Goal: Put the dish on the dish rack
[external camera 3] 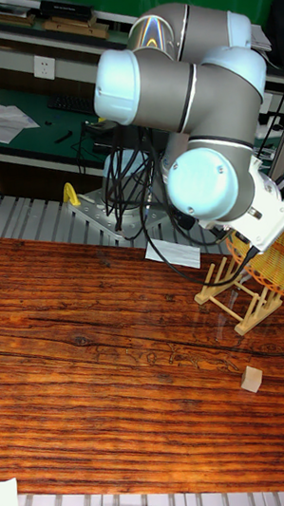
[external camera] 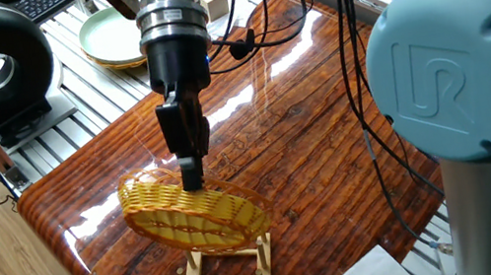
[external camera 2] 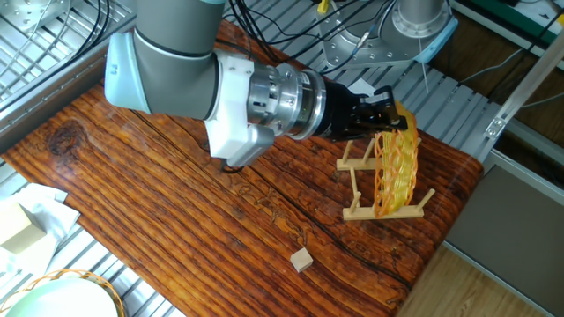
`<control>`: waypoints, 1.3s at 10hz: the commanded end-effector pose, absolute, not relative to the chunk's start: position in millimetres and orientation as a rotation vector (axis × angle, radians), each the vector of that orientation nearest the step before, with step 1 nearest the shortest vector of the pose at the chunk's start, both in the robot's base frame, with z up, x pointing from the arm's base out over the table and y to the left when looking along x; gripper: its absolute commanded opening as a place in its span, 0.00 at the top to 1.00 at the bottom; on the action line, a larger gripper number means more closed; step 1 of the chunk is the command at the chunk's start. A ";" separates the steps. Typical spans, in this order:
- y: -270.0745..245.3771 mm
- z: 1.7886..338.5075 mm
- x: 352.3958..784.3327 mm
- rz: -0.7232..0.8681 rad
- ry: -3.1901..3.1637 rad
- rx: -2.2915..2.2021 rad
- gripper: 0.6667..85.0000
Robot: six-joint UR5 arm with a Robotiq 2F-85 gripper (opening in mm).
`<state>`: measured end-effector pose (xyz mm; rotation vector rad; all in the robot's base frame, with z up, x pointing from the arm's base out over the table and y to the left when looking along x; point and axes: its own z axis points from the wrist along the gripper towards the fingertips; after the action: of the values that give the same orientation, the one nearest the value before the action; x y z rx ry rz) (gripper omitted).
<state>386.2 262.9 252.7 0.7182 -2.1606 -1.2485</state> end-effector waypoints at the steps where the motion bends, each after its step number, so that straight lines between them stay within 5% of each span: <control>1: 263.0 249.6 385.0 -1.243 -2.165 0.746 1.00; 13: 253.0 228.9 379.9 -1.167 -2.187 0.837 1.00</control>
<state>379.1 252.6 228.7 0.8208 -2.1848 -1.1625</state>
